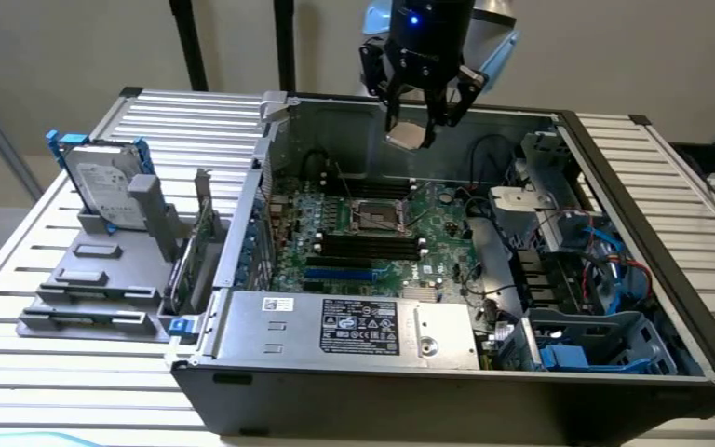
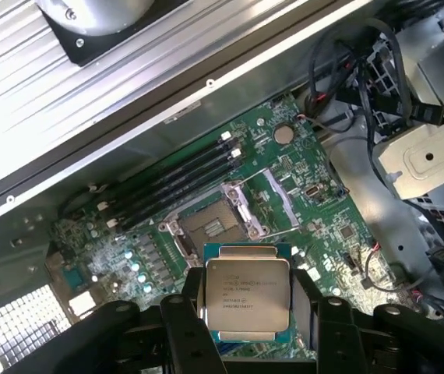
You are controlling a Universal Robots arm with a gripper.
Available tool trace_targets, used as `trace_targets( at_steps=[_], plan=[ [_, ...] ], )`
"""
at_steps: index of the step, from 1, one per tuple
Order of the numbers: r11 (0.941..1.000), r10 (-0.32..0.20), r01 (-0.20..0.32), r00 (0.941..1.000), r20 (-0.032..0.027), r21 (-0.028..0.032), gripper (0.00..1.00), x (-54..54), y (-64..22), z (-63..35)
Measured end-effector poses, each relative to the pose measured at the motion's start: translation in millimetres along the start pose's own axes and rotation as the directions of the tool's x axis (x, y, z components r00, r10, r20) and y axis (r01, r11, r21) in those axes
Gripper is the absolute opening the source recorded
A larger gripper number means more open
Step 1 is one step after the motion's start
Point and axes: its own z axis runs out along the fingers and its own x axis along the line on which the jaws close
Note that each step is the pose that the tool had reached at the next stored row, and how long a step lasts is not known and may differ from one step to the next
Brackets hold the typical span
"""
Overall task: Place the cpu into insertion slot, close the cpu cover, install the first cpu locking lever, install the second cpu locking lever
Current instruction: 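Place the cpu into insertion slot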
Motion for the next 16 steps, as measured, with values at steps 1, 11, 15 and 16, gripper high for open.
trace_targets(
  at_steps=[1, 11, 15, 16],
  plan=[
    [0.9998, 0.018, -0.018, 0.9998, 0.0016, -0.0004, 0.54, 0.0, 0.0, 0.0],
    [0.9819, 0.189, -0.189, 0.9818, 0.0162, -0.0052, 0.54, 0.0, -0.1, 1.1],
    [0.9687, 0.248, -0.248, 0.9684, 0.0207, -0.0069, 0.54, 0.0, -0.2, 1.8],
    [0.9648, 0.263, -0.263, 0.9645, 0.0219, -0.0074, 0.54, 0.0, -0.2, 2.0]
  ],
)
